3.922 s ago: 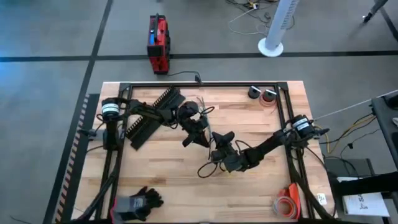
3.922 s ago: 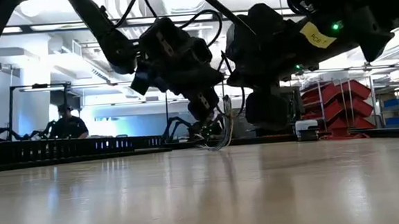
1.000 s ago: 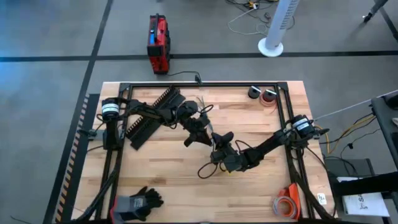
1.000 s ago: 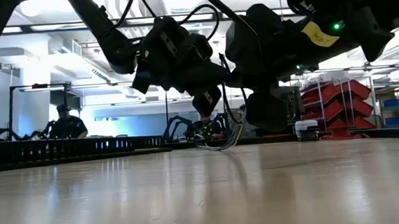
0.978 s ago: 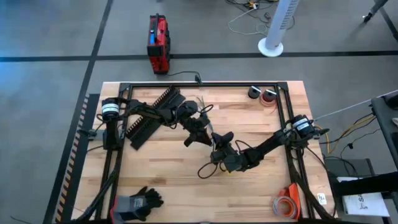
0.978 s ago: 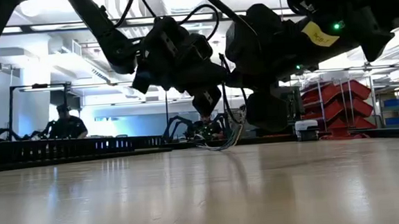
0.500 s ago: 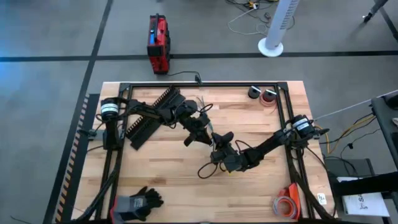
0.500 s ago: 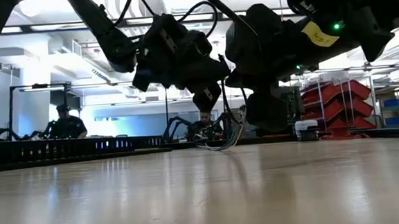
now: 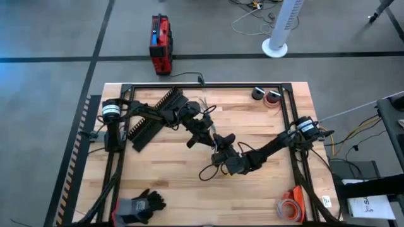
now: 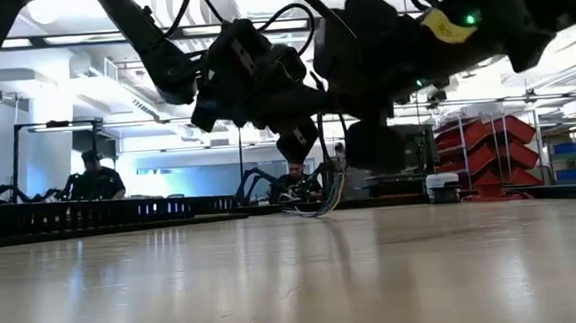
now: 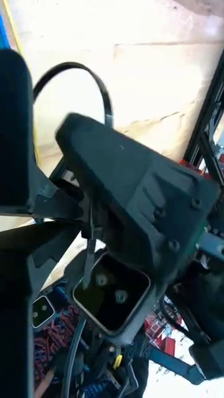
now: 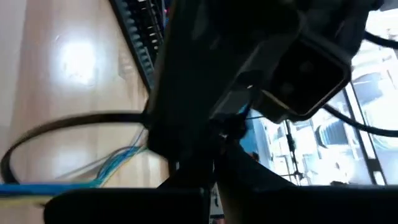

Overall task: Ziptie cables
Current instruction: Wrap the cable wires together using a black zip tie

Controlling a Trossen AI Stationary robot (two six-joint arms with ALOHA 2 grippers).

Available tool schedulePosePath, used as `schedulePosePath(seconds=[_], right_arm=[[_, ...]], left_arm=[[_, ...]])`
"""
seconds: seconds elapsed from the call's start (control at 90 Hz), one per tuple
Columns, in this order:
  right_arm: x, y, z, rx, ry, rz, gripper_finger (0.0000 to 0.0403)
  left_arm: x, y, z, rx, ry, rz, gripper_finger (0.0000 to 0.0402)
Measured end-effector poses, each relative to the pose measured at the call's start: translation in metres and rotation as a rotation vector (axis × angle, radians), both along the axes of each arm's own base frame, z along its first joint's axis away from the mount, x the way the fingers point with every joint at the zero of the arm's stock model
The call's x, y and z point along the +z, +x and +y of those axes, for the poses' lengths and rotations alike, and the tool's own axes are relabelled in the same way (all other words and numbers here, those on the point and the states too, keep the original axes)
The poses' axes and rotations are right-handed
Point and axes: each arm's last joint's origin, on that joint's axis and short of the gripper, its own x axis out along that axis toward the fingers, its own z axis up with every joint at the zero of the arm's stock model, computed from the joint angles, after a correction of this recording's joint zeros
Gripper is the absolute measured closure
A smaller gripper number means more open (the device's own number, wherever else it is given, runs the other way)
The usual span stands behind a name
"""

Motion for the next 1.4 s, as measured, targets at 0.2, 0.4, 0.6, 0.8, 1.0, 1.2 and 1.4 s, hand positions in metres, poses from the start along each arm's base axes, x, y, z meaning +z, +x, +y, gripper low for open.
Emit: schedulePosePath(seconds=[0.2,0.4,0.6,0.8,1.0,1.2,1.4], right_arm=[[0.008,-0.001,0.002,-0.001,-0.011,0.0,0.0403],[0.011,-0.003,0.01,0.029,-0.005,-0.009,0.0403],[0.011,-0.005,0.018,0.073,0.041,-0.051,0.0403],[0.01,-0.005,0.018,0.083,0.099,-0.113,0.0403],[0.01,-0.005,0.02,0.118,0.116,-0.109,0.0403],[0.012,-0.005,0.021,0.127,0.164,-0.153,0.0375],[0.018,-0.012,0.019,0.171,0.325,-0.178,0.0308]], left_arm=[[0.0,0.0,0.0,0.002,-0.008,0.005,0.0402],[0.001,0.0,0.002,0.004,-0.009,0.002,0.0402],[0.0,-0.001,0.003,0.0,-0.008,0.003,0.0402],[-0.001,-0.002,0.002,-0.018,0.0,0.003,0.0402],[-0.003,-0.002,0.002,-0.027,0.012,0.008,0.0402],[-0.007,-0.004,0.001,-0.045,0.053,0.014,0.0402],[-0.01,-0.006,0.001,-0.059,0.085,0.015,0.0402]])
